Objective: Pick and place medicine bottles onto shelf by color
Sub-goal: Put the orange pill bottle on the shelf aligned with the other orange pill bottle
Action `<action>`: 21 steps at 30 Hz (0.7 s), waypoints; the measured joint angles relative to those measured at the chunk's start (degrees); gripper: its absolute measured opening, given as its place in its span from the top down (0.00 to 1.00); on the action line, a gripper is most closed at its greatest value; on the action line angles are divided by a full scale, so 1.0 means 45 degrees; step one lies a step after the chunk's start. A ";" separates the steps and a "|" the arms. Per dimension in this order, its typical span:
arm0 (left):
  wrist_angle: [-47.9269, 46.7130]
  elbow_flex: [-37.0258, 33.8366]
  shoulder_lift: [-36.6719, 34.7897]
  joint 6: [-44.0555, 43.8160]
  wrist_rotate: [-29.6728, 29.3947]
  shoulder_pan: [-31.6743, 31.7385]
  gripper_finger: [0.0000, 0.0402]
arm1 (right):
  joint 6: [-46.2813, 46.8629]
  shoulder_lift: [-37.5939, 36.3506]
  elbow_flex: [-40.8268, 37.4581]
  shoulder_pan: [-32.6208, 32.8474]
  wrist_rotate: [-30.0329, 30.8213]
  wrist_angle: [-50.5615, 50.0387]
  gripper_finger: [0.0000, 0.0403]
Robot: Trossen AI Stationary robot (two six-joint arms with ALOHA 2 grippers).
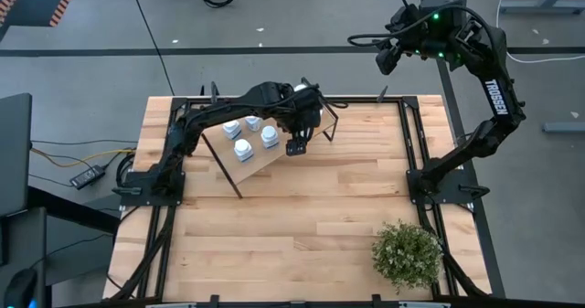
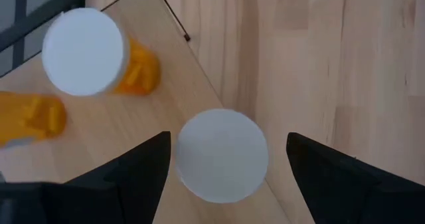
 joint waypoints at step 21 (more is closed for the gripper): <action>-0.0170 0.0000 0.0020 -0.0242 -0.0498 0.0027 0.32 | 0.0322 0.0005 0.0000 0.0000 -0.0002 0.0000 0.39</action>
